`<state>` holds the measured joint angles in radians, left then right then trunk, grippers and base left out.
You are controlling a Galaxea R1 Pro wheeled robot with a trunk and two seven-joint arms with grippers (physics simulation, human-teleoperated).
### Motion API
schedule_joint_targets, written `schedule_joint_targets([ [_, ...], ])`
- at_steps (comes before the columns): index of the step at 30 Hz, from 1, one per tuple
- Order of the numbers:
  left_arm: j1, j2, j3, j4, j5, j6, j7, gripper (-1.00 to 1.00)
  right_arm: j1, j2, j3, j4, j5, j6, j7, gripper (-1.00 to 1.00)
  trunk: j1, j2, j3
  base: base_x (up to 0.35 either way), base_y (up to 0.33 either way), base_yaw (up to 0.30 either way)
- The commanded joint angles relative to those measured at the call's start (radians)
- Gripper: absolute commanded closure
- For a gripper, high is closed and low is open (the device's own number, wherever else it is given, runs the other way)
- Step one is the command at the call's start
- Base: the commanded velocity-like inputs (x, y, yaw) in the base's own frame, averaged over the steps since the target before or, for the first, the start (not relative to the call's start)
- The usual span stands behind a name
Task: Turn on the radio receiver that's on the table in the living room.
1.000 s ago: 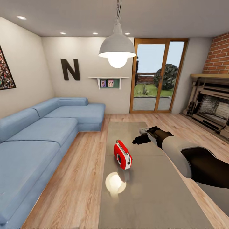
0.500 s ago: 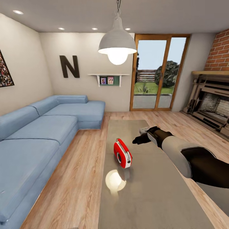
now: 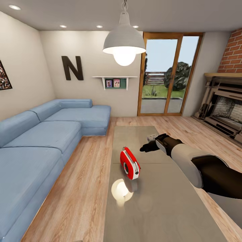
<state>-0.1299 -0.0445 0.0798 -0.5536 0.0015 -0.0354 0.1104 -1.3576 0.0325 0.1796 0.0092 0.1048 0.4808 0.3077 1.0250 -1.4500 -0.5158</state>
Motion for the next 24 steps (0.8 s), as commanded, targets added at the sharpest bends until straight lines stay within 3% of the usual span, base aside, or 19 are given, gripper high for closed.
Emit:
schedule_joint_targets([
  [1, 0.000, 0.000, 0.000, 0.000, 0.000, -0.001, 0.000, -1.00, 0.000, 0.000, 0.000, 0.000, 0.000, -0.006, 0.000, -1.00, 0.000, 0.000, 0.000, 0.001, 0.000, 0.000],
  [24, 0.000, -0.001, 0.000, 0.000, 0.000, -0.001, 0.000, -1.00, 0.000, -0.001, 0.003, 0.003, 0.000, -0.054, -0.003, -1.00, 0.000, 0.000, 0.000, 0.000, 0.000, 0.000],
])
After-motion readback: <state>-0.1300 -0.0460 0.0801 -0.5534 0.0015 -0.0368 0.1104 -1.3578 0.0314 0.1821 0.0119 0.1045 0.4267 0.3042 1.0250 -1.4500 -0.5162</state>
